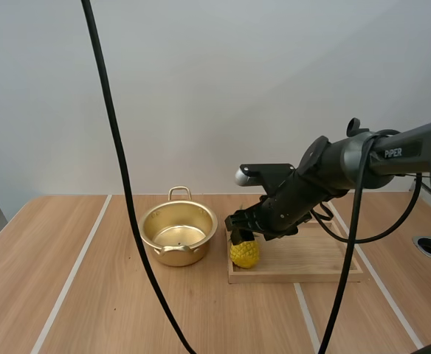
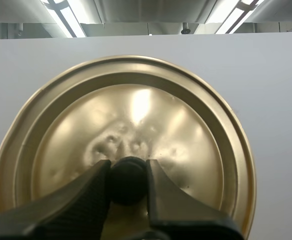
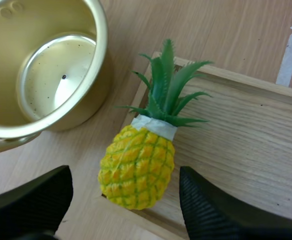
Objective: Open the pot, put the pineapple inside, and close it
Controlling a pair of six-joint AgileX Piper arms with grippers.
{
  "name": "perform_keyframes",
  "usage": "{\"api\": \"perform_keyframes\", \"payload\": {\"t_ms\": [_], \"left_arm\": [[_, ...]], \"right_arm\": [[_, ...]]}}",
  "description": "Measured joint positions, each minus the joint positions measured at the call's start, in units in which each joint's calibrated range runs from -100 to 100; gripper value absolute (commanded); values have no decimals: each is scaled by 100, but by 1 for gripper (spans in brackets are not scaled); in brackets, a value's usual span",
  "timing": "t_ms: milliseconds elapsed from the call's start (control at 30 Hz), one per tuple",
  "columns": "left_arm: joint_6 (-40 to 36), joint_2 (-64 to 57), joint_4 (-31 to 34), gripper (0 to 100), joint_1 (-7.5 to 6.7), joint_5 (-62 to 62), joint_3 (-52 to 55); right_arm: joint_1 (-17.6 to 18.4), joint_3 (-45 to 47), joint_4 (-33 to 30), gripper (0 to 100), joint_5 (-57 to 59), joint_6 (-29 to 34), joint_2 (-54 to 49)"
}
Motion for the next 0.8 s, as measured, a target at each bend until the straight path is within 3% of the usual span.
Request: {"api": "perform_keyframes", "payload": {"t_ms": [367,800], "left_arm": [[0,0,0,0,0,0,0],[0,0,0,0,0,0,0]], "right_arm": [[0,0,644,100,-57,-494,357],[0,0,719,100,-401,-629,357]]}}
